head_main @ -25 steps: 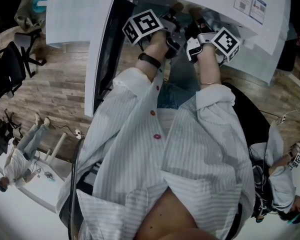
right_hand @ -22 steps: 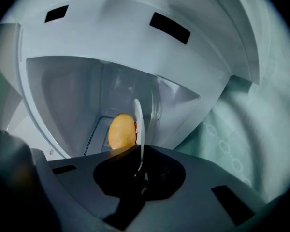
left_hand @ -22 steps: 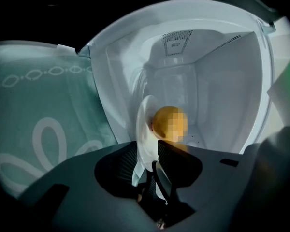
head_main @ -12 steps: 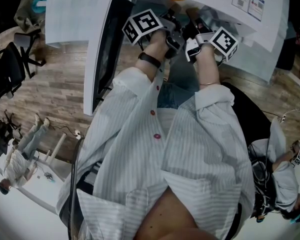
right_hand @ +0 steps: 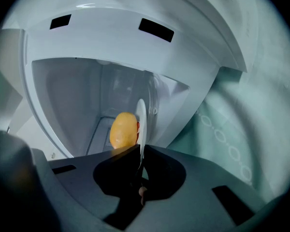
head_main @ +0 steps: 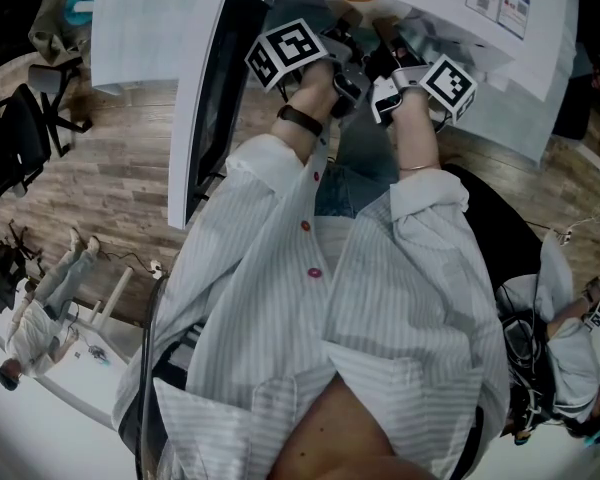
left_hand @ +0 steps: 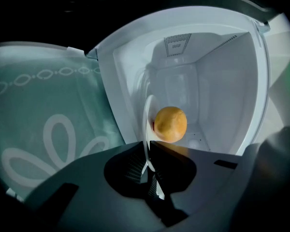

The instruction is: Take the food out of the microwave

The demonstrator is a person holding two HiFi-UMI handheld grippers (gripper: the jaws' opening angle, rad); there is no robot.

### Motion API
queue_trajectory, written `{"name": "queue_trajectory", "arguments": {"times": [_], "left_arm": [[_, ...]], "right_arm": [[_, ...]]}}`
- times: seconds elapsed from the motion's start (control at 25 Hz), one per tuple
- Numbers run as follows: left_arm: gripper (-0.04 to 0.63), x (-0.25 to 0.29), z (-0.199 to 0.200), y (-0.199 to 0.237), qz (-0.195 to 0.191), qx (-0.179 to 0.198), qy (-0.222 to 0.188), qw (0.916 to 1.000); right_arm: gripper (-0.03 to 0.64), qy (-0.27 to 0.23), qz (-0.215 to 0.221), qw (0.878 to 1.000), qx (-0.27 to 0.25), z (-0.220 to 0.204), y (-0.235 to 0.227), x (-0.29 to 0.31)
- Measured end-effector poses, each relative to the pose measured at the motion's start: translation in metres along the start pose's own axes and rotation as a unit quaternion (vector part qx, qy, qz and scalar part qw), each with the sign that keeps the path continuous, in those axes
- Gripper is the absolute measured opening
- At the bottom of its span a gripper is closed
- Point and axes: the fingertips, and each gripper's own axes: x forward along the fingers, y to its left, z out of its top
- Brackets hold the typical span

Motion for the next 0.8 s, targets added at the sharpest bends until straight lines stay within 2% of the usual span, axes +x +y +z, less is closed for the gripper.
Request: {"name": "queue_trajectory", "arguments": {"times": [0.8], "left_arm": [[0.032,-0.008,-0.009,0.002,-0.004,0.013,0.009,0.9999]], "right_arm": [[0.043,-0.013,-0.004,1.000,0.001,-0.008,-0.002,-0.012]]}}
